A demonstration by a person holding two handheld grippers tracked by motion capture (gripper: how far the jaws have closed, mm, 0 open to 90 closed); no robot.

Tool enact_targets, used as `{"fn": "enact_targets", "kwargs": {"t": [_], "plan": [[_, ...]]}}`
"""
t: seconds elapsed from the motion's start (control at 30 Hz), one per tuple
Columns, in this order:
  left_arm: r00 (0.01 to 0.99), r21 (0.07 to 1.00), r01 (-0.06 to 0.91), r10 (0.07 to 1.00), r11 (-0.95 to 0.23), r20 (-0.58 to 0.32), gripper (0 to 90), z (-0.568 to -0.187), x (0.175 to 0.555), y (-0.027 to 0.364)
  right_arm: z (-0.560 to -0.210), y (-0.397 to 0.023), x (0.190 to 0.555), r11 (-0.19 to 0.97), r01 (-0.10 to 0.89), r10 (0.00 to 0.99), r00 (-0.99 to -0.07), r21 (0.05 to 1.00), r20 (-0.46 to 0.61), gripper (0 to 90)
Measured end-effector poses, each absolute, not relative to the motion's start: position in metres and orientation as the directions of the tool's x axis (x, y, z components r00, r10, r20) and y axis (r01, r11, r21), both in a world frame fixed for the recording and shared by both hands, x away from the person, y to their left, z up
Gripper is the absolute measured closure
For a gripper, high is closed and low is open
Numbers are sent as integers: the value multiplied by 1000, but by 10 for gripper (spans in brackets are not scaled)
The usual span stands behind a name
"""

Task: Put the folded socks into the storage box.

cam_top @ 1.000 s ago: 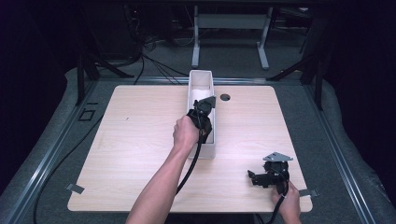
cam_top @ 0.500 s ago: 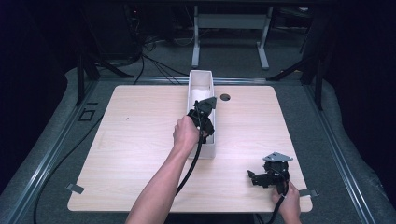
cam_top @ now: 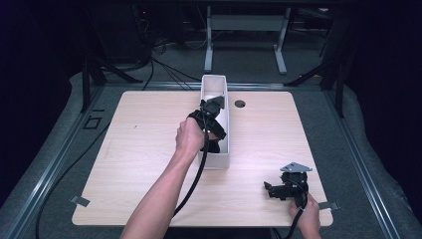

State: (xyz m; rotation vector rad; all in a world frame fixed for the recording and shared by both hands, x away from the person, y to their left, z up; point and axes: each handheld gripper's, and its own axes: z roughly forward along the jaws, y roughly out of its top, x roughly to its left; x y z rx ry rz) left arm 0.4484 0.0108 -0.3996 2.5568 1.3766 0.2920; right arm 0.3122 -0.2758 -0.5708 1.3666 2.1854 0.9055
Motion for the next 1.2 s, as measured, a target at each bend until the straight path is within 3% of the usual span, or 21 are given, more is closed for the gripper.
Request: {"fn": "enact_targets", "kwargs": {"t": [0.33, 0.7, 1.2], "plan": [[543, 339, 782, 839, -523, 41, 140, -381, 440, 33, -571, -276, 312, 306, 631, 900, -437, 713, 0, 0], [555, 384, 765, 831, -517, 13, 2, -370, 426, 68, -571, -275, 312, 305, 631, 900, -435, 713, 1, 0], [559, 439, 741, 829, -508, 15, 0, -376, 398, 114, -571, -276, 312, 305, 632, 900, -436, 712, 1, 0]]}}
